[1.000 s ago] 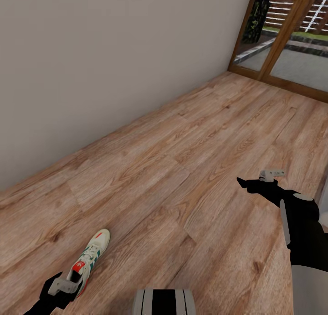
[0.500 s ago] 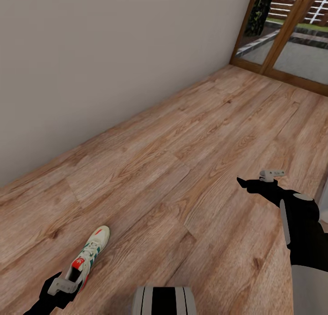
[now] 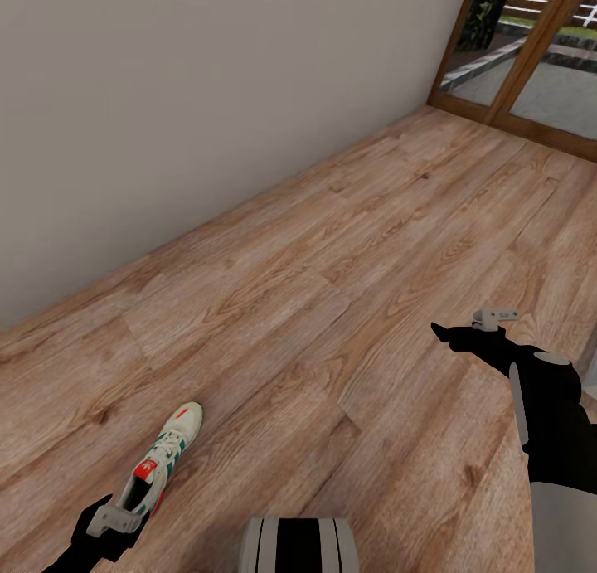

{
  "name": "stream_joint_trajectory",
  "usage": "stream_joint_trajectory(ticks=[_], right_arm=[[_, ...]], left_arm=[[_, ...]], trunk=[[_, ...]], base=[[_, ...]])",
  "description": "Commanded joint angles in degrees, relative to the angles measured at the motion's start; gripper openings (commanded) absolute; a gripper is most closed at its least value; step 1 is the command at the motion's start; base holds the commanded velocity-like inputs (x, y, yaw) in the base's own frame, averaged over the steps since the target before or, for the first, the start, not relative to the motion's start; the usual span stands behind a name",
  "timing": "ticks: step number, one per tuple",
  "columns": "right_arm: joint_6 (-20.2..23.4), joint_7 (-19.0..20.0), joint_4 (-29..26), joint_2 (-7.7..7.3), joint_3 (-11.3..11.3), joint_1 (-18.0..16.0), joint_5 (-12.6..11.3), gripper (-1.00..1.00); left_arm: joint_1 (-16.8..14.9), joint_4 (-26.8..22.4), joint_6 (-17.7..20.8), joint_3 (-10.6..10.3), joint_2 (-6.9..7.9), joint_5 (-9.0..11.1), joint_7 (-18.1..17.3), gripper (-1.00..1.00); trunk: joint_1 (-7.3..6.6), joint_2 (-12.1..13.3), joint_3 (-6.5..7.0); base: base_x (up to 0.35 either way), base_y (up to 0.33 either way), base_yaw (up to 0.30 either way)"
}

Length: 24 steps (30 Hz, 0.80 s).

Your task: Pick up the two gym shoes and the two sandals from the corridor floor and place them onto the hallstand (shoe rack) in the corridor, making sure they are on the rack and not on the floor. Arrange them so the two gym shoes are next to each other and the two sandals are next to each other.

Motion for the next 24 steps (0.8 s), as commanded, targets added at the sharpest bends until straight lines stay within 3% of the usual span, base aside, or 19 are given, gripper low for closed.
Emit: stream_joint_trajectory(ticks=[1, 9, 20, 24], right_arm=[[0.2, 0.5, -0.1, 0.01, -0.1, 0.0, 0.6, 1.0], [0.2, 0.5, -0.1, 0.01, -0.1, 0.0, 0.6, 1.0], [0.2, 0.5, -0.1, 0.01, -0.1, 0.0, 0.6, 1.0], [0.2, 0.5, -0.1, 0.01, -0.2, 0.0, 0.6, 1.0]], left_arm=[[0.0, 0.0, -0.3, 0.5, -0.06, -0.6, -0.4, 1.0], [-0.1, 0.0, -0.3, 0.5, -0.05, -0.6, -0.4, 1.0], [-0.1, 0.0, -0.3, 0.5, -0.13, -0.6, -0.3, 1.0], [-0.1, 0.0, -0.3, 0.5, -0.15, -0.6, -0.3, 1.0]], trunk=[[-0.01, 0.0, -0.04], [0.17, -0.1, -1.76], [0.17, -0.1, -2.09], [0.17, -0.1, -2.1]], base=[[0.0, 0.0, 0.013], [0.0, 0.0, 0.003], [0.005, 0.001, 0.0], [0.177, 0.09, 0.0]])
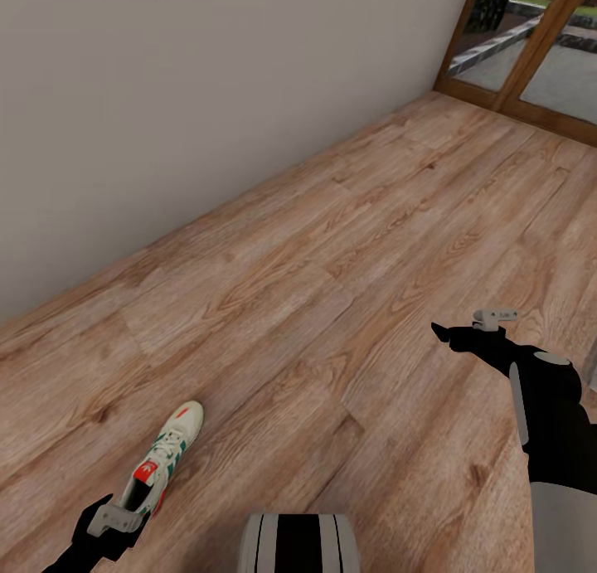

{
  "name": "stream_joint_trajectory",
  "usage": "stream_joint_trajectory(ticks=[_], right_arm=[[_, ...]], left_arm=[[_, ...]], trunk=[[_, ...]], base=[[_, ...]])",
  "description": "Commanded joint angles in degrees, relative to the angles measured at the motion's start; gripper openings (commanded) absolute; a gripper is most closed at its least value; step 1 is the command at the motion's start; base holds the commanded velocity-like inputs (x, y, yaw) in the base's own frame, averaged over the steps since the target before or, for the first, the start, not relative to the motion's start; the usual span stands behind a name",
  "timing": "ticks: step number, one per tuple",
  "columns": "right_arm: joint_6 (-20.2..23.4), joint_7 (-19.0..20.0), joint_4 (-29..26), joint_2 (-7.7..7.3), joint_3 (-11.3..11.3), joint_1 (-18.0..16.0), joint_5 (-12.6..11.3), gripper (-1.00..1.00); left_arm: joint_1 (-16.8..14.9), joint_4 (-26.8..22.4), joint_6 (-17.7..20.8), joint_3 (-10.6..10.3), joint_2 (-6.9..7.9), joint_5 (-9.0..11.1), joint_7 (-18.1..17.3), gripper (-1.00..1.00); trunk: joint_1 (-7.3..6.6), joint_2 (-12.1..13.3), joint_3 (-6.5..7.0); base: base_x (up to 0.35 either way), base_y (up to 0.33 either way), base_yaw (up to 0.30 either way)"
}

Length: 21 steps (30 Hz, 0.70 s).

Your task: Pick up the two gym shoes and the two sandals from the corridor floor and place them onto the hallstand (shoe rack) in the corridor, making sure they are on the rack and not on the floor. Arrange them so the two gym shoes are next to each other and the two sandals are next to each other.

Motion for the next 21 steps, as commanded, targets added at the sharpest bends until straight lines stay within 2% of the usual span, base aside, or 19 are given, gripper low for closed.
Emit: stream_joint_trajectory(ticks=[1, 6, 21], right_arm=[[0.2, 0.5, -0.1, 0.01, -0.1, 0.0, 0.6, 1.0], [0.2, 0.5, -0.1, 0.01, -0.1, 0.0, 0.6, 1.0], [0.2, 0.5, -0.1, 0.01, -0.1, 0.0, 0.6, 1.0]], left_arm=[[-0.1, 0.0, -0.3, 0.5, -0.08, -0.6, -0.4, 1.0], [-0.1, 0.0, -0.3, 0.5, -0.12, -0.6, -0.4, 1.0], [0.0, 0.0, -0.3, 0.4, -0.23, -0.6, -0.4, 1.0]], trunk=[[0.01, 0.0, -0.04], [0.01, 0.0, -0.04], [0.01, 0.0, -0.04]], base=[[0.208, 0.135, 0.0], [0.12, 0.08, 0.0], [0.006, 0.004, 0.0]])
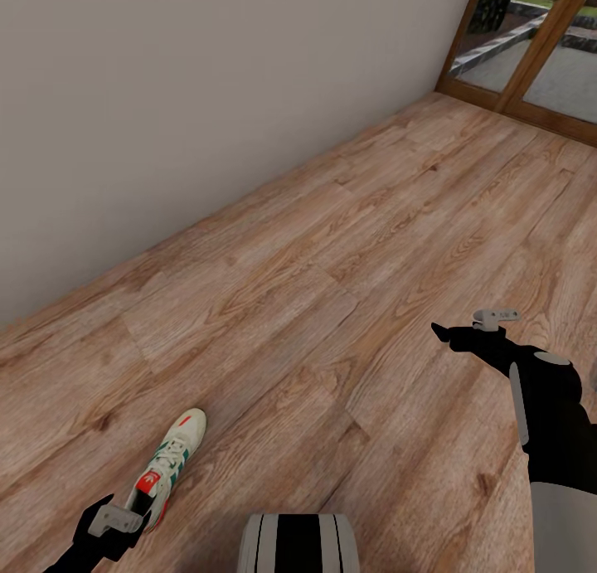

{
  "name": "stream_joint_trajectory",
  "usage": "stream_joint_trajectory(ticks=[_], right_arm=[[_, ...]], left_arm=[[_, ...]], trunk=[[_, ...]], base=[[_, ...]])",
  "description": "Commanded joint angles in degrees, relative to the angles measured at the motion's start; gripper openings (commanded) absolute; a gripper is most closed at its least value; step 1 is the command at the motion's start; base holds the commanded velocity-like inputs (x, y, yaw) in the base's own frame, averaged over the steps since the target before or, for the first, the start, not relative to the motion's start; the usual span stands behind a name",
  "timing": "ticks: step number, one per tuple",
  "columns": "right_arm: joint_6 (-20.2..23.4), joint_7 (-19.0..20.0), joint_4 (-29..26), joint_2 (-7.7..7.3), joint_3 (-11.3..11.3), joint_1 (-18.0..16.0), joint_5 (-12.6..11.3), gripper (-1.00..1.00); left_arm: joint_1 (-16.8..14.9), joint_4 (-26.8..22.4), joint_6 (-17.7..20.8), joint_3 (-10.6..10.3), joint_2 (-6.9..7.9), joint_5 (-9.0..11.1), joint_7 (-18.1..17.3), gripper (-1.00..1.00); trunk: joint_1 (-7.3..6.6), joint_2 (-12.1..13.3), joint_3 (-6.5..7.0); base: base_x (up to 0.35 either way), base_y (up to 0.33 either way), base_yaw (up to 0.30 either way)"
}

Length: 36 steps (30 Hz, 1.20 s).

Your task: Pick up the two gym shoes and the two sandals from the corridor floor and place them onto the hallstand (shoe rack) in the corridor, making sure they are on the rack and not on the floor. Arrange them so the two gym shoes are next to each other and the two sandals are next to each other.

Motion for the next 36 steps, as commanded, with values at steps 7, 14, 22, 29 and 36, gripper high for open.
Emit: stream_joint_trajectory(ticks=[7, 14, 22, 29, 36], right_arm=[[0.1, 0.5, 0.0, 0.01, -0.1, 0.0, 0.6, 1.0], [0.1, 0.5, -0.1, 0.01, -0.1, 0.0, 0.6, 1.0], [0.2, 0.5, -0.1, 0.01, -0.1, 0.0, 0.6, 1.0], [0.2, 0.5, -0.1, 0.01, -0.1, 0.0, 0.6, 1.0], [0.2, 0.5, -0.1, 0.01, -0.1, 0.0, 0.6, 1.0]], left_arm=[[-0.1, -2.0, -0.3, 0.6, -0.14, -0.6, -0.4, 1.0], [0.0, -2.2, -0.3, 0.6, -0.15, -0.6, -0.4, 1.0], [0.0, -2.3, -0.3, 0.6, -0.15, -0.6, -0.4, 1.0], [-0.1, -2.3, -0.3, 0.6, -0.15, -0.6, -0.4, 1.0], [-0.1, -2.3, -0.3, 0.7, -0.15, -0.6, -0.4, 1.0]], trunk=[[0.12, -0.1, -1.34], [0.12, -0.1, -1.65], [0.12, -0.1, -1.69], [0.3, -0.2, -3.4], [0.3, -0.2, -3.67]], base=[[0.0, 0.0, 0.0], [0.0, 0.0, 0.0], [0.0, 0.0, 0.0], [0.0, 0.0, 0.0], [0.0, 0.0, 0.0]])
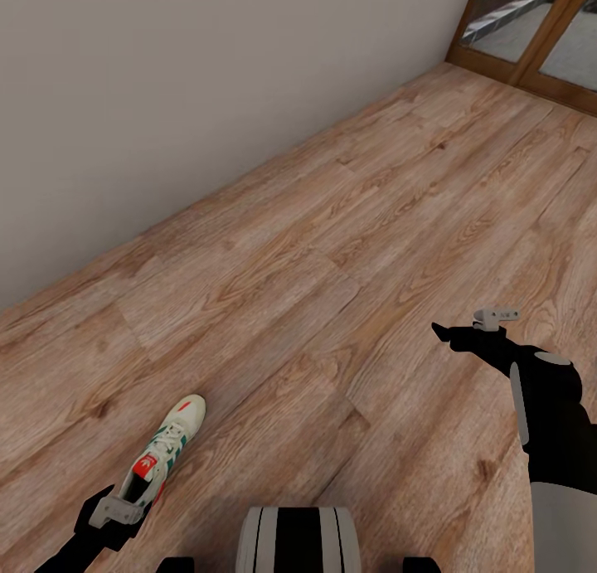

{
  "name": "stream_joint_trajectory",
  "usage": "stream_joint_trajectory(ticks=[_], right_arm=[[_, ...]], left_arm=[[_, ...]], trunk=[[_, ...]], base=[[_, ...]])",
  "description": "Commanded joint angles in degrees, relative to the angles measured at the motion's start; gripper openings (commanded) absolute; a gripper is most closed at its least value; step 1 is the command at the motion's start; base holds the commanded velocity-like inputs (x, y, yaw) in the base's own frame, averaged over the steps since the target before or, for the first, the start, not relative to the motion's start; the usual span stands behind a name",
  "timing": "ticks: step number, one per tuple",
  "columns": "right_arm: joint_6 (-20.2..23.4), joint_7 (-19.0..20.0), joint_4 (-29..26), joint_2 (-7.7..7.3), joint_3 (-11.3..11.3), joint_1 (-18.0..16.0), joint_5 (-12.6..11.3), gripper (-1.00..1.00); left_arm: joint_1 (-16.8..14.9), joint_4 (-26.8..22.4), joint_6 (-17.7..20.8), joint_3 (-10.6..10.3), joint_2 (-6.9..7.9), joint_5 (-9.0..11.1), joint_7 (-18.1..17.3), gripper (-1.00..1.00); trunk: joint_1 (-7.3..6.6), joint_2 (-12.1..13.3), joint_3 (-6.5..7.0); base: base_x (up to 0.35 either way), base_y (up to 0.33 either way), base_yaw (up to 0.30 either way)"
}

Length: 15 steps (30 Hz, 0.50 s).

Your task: Pick up the two gym shoes and the two sandals from the corridor floor and place them onto the hallstand (shoe rack) in the corridor, making sure they are on the rack and not on the floor. Arrange them so the two gym shoes are next to each other and the two sandals are next to each other.

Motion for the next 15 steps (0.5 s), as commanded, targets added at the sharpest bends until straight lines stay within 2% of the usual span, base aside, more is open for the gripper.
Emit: stream_joint_trajectory(ticks=[1, 5, 10, 15], right_arm=[[0.2, 0.5, -0.1, 0.01, -0.1, 0.0, 0.6, 1.0], [0.2, 0.5, -0.1, 0.01, -0.1, 0.0, 0.6, 1.0], [0.2, 0.5, -0.1, 0.01, -0.1, 0.0, 0.6, 1.0], [0.2, 0.5, -0.1, 0.01, -0.1, 0.0, 0.6, 1.0]], left_arm=[[0.0, 0.0, -0.3, 0.4, -0.06, -0.6, -0.3, 1.0], [0.0, 0.0, -0.3, 0.4, -0.06, -0.6, -0.4, 1.0], [0.0, 0.0, -0.3, 0.4, -0.06, -0.6, -0.4, 1.0], [0.0, 0.0, -0.3, 0.4, -0.02, -0.6, -0.3, 1.0]], trunk=[[-0.01, 0.0, -0.04], [-0.01, 0.0, -0.05], [0.12, -0.1, -1.23], [0.12, -0.1, -1.4]], base=[[0.0, 0.0, 0.0], [0.0, 0.0, 0.0], [0.0, 0.0, 0.0], [0.0, 0.0, 0.0]])
